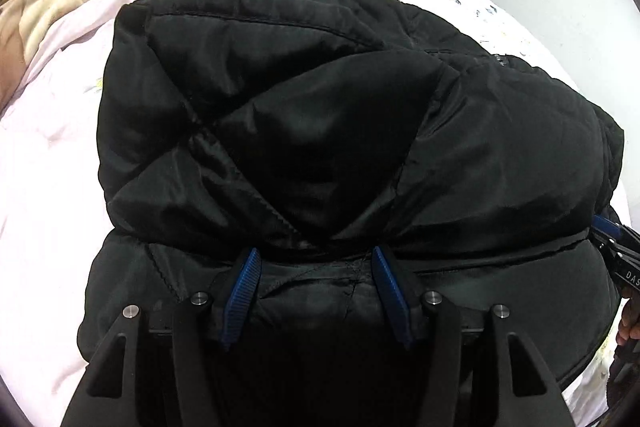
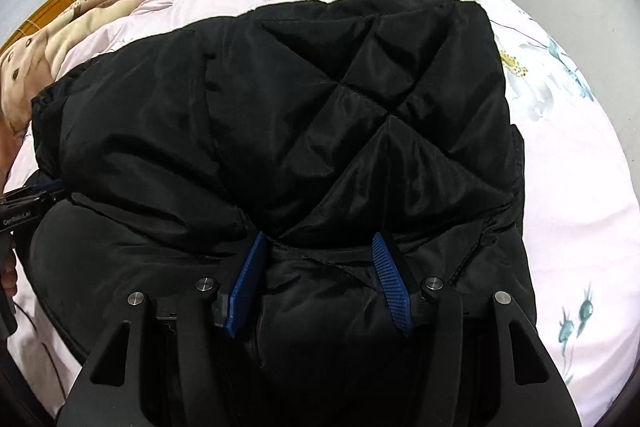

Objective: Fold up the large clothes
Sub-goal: 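Lay the folded hem onto the jacket and press it flat with both tools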

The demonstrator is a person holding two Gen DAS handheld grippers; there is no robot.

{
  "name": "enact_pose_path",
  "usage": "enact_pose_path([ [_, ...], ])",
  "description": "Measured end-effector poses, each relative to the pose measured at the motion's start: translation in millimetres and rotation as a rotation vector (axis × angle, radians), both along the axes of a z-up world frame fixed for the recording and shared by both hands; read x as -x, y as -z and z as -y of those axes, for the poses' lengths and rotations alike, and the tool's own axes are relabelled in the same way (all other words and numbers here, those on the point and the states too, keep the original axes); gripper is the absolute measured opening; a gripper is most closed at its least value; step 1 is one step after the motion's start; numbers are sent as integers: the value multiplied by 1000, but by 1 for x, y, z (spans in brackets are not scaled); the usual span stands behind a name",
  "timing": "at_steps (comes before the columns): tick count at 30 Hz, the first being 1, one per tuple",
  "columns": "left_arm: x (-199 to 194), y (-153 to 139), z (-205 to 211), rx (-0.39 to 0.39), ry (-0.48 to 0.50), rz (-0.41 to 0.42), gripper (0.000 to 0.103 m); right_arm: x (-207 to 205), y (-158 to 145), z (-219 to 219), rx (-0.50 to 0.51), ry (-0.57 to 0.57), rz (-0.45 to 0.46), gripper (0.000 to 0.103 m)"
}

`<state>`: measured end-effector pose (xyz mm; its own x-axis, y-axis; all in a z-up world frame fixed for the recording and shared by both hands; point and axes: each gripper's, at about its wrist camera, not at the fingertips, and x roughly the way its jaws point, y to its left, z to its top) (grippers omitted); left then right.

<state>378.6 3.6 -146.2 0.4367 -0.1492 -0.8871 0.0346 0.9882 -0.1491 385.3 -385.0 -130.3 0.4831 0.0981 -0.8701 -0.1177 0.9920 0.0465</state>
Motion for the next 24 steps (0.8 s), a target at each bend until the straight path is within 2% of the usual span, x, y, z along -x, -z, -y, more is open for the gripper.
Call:
enact_pose_path([
  [4, 1, -5, -2, 7, -13, 3, 58, 5, 0, -4, 18, 9, 11, 56],
  [6, 8, -16, -3, 5, 0, 16, 58, 8, -7, -3, -8, 15, 5, 56],
  [9, 21, -36, -16, 75, -18, 32, 58, 21, -35, 7, -30, -1, 47, 56],
  [11, 30, -44, -23, 45, -29, 43, 58, 37, -51, 12, 5, -1, 103, 56],
  [12, 34, -43, -23, 23, -23, 50, 58, 42, -51, 14, 35, 1, 103, 56],
  [14, 36, -33, -14, -39, 27, 51, 59, 44, -40, 17, 64, 2, 79, 56],
  [16, 36, -24, -7, -65, 29, 50, 59, 38, -20, 18, 56, 3, 48, 56],
  [18, 33, -18, 1, -87, 23, 52, 60, 33, -10, 14, 59, 19, 55, 56],
  [24, 35, -17, 3, -93, 13, 50, 60, 30, -1, 11, 62, 29, 53, 57],
])
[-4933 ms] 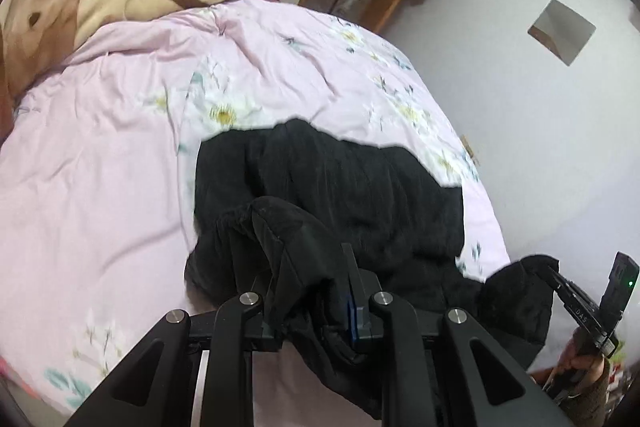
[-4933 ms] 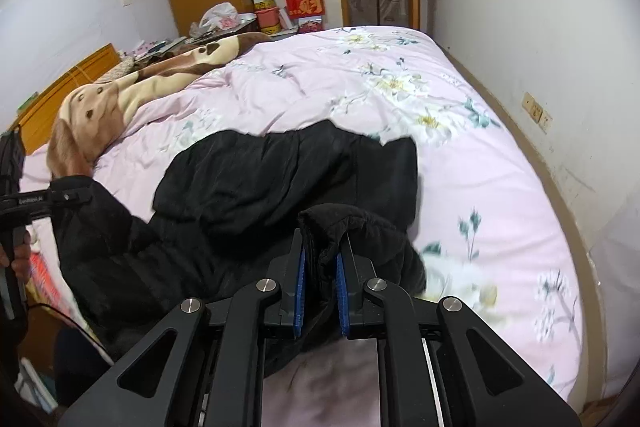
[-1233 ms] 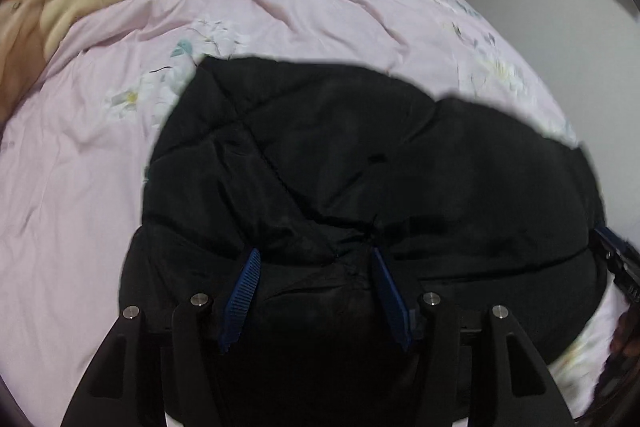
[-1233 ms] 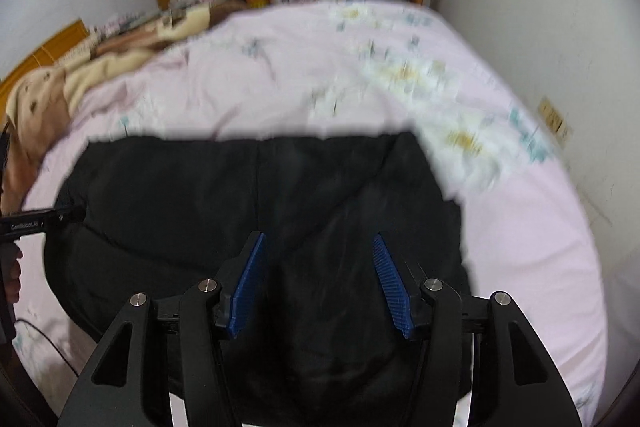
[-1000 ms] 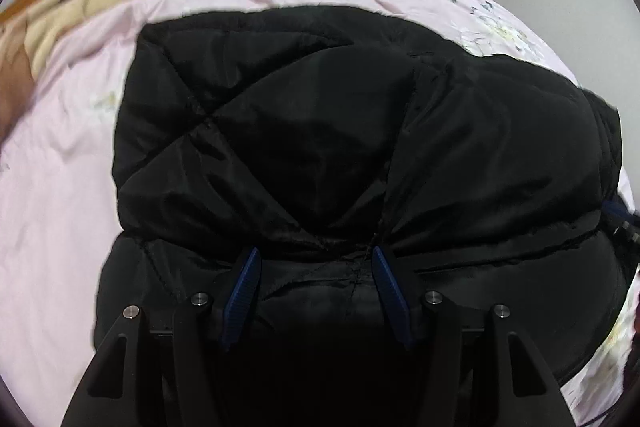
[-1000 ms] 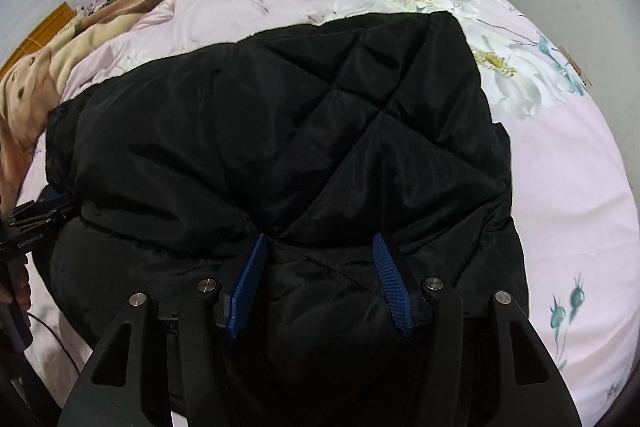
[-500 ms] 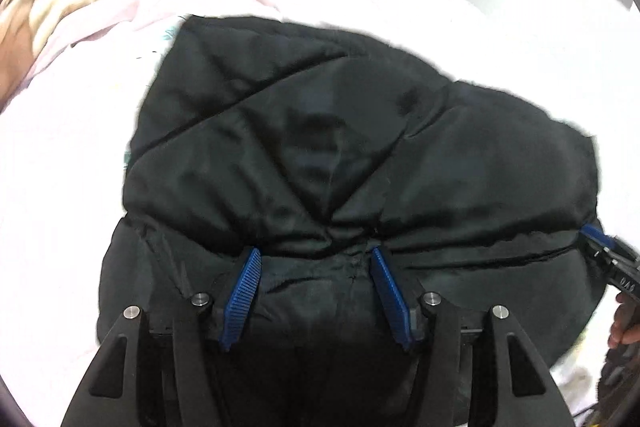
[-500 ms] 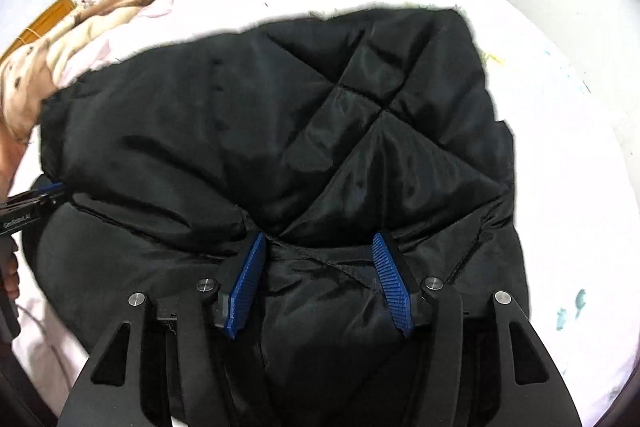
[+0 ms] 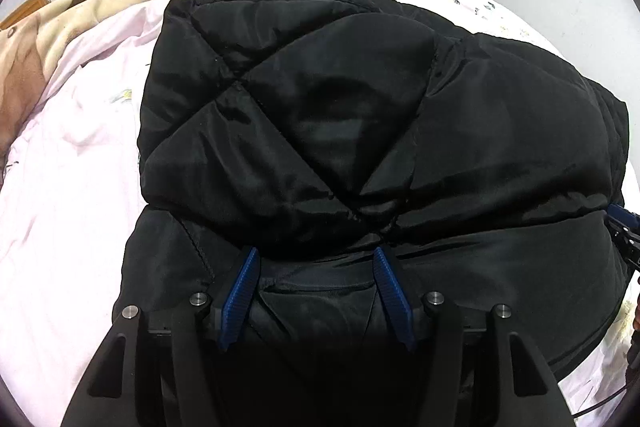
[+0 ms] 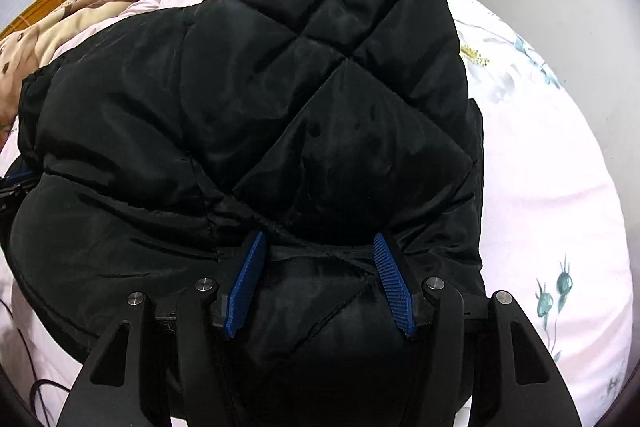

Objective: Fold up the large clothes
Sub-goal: 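Lay the folded hem onto the jacket and press it flat with both tools, then grasp the folded black jacket edge with both tools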

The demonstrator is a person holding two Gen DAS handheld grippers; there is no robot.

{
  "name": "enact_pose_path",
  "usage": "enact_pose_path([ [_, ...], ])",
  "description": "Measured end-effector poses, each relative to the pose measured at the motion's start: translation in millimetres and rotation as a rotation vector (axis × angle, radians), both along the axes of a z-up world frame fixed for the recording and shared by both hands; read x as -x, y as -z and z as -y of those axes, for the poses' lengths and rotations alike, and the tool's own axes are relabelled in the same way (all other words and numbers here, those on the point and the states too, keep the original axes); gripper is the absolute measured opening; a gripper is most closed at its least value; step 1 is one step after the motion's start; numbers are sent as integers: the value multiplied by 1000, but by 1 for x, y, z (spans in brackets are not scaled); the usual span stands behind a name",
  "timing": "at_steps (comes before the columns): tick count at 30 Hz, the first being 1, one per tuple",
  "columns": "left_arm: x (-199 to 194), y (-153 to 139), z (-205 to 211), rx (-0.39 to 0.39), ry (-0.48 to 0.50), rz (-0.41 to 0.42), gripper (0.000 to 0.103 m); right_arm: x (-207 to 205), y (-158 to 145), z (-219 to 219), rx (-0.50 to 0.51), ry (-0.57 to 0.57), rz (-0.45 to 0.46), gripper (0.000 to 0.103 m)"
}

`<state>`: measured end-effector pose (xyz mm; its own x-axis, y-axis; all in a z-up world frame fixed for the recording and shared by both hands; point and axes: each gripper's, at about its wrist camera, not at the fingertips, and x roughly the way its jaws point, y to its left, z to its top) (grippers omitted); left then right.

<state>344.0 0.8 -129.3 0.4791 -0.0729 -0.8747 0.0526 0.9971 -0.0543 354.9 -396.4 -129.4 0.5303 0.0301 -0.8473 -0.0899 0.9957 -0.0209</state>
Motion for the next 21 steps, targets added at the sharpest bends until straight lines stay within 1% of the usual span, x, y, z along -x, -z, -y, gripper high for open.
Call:
enact_pose_path([
  [3, 4, -15, 1, -28, 16, 14, 60, 1, -8, 8, -9, -12, -14, 57],
  [4, 3, -16, 9, -46, 25, 22, 60, 1, -12, 9, -5, -18, -18, 57],
  [6, 9, -26, 12, -72, 40, 43, 60, 2, -15, 7, 0, -25, -21, 57],
  [9, 19, -40, 11, -82, 36, 79, 60, 9, -30, 8, -23, -20, 18, 57],
  [12, 31, -52, 4, -110, 30, 120, 60, 20, -49, 20, -91, -20, 71, 57],
  [14, 36, -60, -3, -98, 22, 116, 60, 26, -61, 31, -110, 0, 92, 57],
  [17, 36, -65, -9, -134, 25, 122, 63, 32, -71, 45, -117, 6, 93, 57],
  [18, 36, -59, -15, -139, 24, 120, 64, 34, -73, 48, -109, 7, 92, 58],
  [21, 35, -55, -27, -147, 27, 103, 67, 39, -78, 59, -102, 17, 92, 70],
])
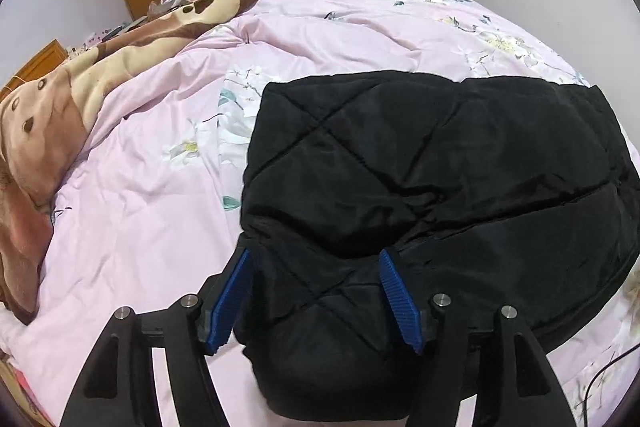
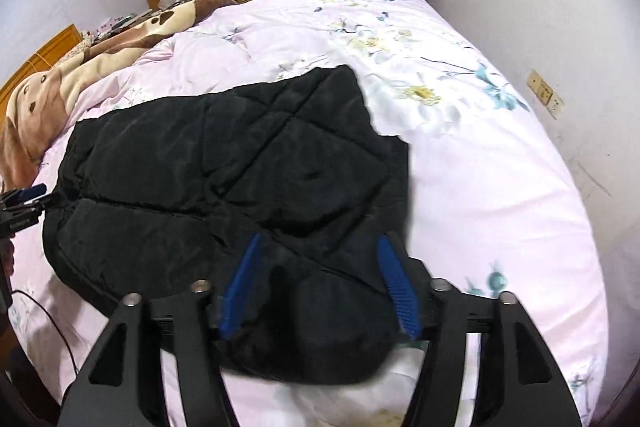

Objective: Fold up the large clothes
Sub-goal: 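Grasp the folded black jacket edge with both tools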

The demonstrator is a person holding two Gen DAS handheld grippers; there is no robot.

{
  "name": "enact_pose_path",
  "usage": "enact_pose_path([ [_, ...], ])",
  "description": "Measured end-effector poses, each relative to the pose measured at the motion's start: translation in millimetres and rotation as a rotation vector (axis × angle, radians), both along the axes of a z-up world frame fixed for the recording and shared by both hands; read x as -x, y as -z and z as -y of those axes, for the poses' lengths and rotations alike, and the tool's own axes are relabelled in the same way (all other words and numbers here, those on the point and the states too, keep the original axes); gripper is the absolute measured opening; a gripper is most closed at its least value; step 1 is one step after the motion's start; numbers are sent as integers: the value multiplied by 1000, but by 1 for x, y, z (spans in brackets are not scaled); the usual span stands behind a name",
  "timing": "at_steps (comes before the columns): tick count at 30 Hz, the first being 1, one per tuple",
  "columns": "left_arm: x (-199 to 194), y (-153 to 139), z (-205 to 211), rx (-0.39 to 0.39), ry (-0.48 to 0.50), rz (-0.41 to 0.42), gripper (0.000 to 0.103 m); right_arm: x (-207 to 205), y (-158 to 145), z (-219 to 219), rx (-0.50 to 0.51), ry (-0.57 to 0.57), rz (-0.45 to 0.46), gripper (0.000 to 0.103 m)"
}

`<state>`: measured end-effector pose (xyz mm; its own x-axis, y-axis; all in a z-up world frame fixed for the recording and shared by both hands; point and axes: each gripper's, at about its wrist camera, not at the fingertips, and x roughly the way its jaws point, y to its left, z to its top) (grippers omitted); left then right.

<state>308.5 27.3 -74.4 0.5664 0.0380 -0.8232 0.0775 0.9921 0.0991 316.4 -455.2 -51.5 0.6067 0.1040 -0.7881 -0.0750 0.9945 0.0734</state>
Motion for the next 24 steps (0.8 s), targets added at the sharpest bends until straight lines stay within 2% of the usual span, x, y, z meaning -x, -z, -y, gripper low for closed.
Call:
enact_pose_path([
  [3, -4, 5, -12, 13, -11, -28, 69, 6, 1, 9, 0, 12, -12, 74],
  [9, -9, 19, -41, 65, -35, -87, 69, 12, 4, 34, -33, 49, -32, 76],
  [13, -11, 21, -48, 81, -34, -90, 76, 11, 6, 41, -53, 58, -44, 77],
  [16, -13, 22, -57, 147, -41, -112, 77, 11, 8, 44, -86, 45, -55, 77],
  [20, -18, 23, -68, 258, -38, -150, 83, 11, 9, 45, -96, 45, -63, 77],
  [23, -18, 22, -73, 284, -49, -151, 84, 12, 10, 48, -116, 47, -69, 77],
  [24, -19, 24, -78, 331, -53, -169, 84, 12, 9, 48, -123, 45, -69, 77],
])
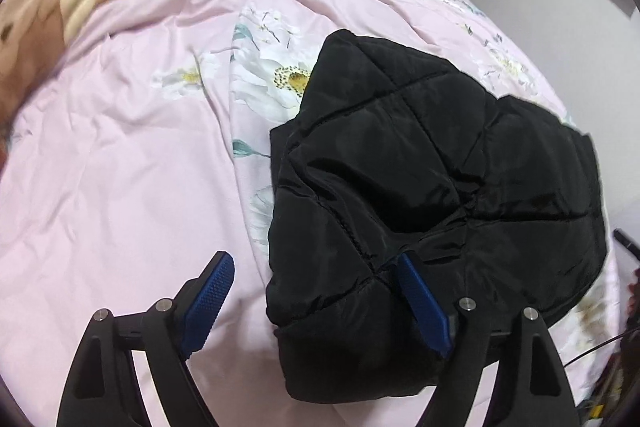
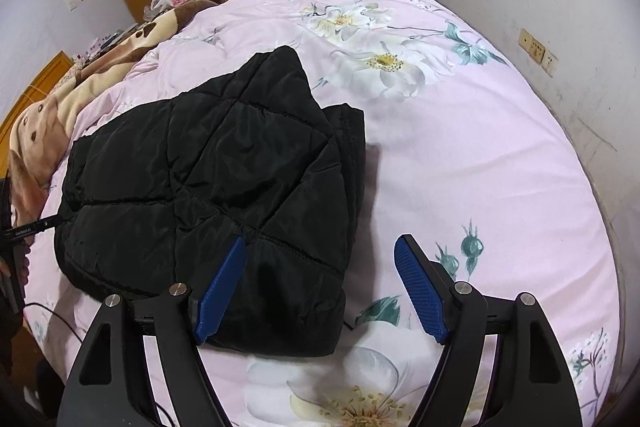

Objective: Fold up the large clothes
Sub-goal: 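Grasp the folded black jacket edge with both tools, then lift the folded jacket edge with both tools and fold it over again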

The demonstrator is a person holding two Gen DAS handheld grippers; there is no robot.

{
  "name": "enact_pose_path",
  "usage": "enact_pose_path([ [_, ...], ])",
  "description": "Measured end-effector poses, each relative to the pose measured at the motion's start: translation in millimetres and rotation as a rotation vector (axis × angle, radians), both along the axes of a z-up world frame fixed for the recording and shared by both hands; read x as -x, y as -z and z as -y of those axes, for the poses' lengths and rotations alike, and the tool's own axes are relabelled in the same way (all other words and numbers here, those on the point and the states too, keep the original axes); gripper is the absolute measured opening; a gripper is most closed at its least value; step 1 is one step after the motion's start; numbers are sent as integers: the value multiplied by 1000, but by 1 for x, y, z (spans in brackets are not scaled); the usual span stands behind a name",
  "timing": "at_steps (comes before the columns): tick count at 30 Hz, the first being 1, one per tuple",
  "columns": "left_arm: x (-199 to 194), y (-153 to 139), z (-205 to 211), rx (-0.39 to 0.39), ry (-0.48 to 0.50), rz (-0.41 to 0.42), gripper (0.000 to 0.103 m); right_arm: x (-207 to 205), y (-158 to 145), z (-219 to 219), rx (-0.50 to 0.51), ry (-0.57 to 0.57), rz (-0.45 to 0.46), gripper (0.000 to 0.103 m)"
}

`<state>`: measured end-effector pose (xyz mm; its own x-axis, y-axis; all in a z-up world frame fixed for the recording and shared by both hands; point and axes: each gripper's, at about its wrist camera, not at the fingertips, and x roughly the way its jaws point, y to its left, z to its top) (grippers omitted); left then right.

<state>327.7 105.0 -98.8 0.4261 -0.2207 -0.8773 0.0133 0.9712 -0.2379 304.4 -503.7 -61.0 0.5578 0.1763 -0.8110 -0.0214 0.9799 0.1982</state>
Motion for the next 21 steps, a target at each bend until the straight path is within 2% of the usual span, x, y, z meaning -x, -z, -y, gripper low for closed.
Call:
enact_pose_path([
  [3, -7, 10, -11, 170, 21, -72, 88, -5, 3, 6, -62, -16, -14, 77],
  [6, -11, 10, -10, 127, 23, -70, 89, -13, 8, 7, -49, -2, -47, 77],
  [9, -18, 14, -11, 176, 41, -92, 89, -21, 13, 2, 9, -23, -64, 77],
  [12, -25, 22, -12, 181, 43, -114, 89, -28, 20, 6, -80, -23, -84, 77],
  [21, -50, 64, -25, 396, 27, -218, 91, -56, 50, 22, -280, -48, -187, 78],
])
